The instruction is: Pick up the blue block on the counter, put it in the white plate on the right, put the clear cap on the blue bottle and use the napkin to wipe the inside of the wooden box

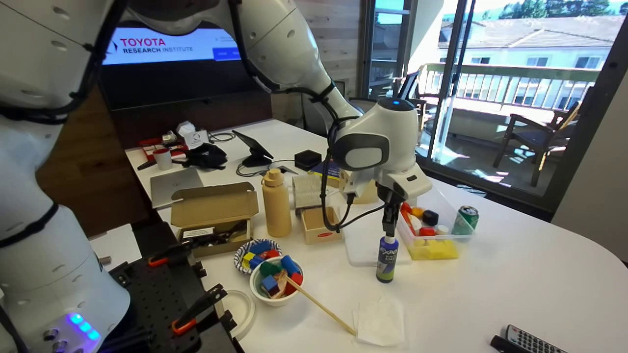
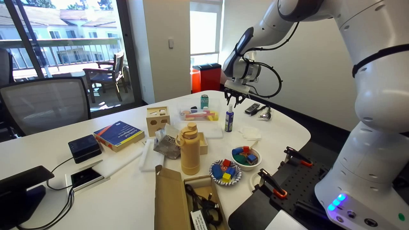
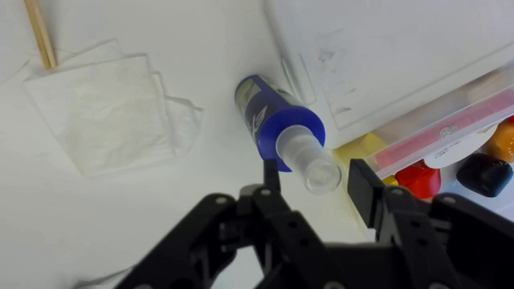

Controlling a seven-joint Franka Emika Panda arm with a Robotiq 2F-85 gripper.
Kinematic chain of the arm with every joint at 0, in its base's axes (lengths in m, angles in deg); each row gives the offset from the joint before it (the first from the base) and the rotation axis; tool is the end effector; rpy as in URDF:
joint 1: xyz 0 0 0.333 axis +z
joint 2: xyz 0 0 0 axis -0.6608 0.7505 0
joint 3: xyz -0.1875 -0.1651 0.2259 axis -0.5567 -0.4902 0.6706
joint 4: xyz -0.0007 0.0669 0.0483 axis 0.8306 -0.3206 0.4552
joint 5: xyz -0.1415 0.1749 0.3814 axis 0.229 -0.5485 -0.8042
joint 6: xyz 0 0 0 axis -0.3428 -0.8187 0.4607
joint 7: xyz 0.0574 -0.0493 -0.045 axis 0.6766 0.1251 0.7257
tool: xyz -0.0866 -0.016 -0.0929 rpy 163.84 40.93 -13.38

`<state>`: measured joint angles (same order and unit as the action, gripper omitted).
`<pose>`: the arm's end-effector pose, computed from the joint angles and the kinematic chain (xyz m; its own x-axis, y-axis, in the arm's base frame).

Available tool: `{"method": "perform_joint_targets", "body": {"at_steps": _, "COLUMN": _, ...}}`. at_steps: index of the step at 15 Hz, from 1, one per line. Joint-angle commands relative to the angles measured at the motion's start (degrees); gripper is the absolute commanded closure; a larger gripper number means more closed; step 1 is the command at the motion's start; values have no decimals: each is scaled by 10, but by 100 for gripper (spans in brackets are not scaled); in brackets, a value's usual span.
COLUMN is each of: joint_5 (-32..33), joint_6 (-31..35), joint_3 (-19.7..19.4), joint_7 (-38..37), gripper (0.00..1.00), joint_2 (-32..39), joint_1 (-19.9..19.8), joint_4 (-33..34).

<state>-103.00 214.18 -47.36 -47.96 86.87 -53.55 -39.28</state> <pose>0.6504 -0.2642 0.1282 0.4394 -0.8938 0.0897 -0.8733 -0.4485 -0.1905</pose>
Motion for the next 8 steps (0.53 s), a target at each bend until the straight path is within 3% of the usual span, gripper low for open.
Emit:
{"method": "perform_joint_targets", "body": {"at_steps": 1, "joint_5": 12, "joint_6": -31, "joint_3": -2, "joint_7": -2, "gripper": 20, "joint_2": -14, "joint_1": 0, "joint_4": 0}}
{"method": "perform_joint_targets", "body": {"at_steps": 4, "joint_5": 7, "joint_6": -34, "joint_3": -4, "joint_7": 0, "gripper": 0, "joint_2": -40, "joint_1": -5, "joint_4": -27}}
{"method": "perform_joint_targets", "body": {"at_steps": 8, "joint_5": -30, "joint_6": -3, "joint_3": -12, "joint_7": 1, "gripper": 0, "joint_2": -79, "joint_1": -35, "joint_4": -86}}
